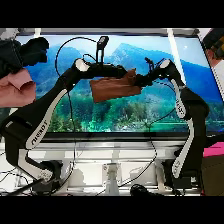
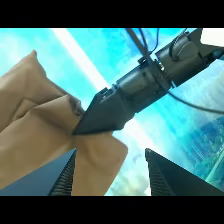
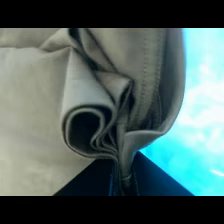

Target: Fold the clothes and pants, and hang the long-sleeved shirts on hangers.

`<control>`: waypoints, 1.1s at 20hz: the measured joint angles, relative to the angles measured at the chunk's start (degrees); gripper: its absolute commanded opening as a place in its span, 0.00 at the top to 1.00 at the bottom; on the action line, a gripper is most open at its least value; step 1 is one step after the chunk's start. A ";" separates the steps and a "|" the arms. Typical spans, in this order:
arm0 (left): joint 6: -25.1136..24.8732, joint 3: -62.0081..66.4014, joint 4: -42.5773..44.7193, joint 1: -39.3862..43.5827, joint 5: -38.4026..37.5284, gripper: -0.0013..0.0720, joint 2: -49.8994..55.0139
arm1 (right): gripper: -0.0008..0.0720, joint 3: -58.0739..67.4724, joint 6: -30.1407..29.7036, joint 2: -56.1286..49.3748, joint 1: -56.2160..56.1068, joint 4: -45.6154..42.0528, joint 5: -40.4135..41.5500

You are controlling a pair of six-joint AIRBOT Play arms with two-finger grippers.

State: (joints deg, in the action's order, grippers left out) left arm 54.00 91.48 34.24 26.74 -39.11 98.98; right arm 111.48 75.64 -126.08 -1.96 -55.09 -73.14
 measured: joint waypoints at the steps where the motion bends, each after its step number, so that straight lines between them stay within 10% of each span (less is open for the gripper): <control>1: 0.00 0.00 0.00 -0.02 0.00 0.28 0.00 | 0.96 0.00 -0.04 0.37 -0.50 -0.24 0.57; 12: -2.82 0.00 1.90 -2.25 -3.78 0.29 -4.83 | 0.96 0.02 2.16 18.32 7.19 -15.47 5.18; 22: 1.25 0.00 21.99 -13.75 -21.20 0.30 -19.82 | 0.97 0.02 11.65 29.92 33.66 -29.20 -3.23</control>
State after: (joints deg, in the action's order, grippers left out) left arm 55.24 91.48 56.23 12.99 -60.31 79.15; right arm 111.50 87.29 -96.16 31.70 -84.29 -76.38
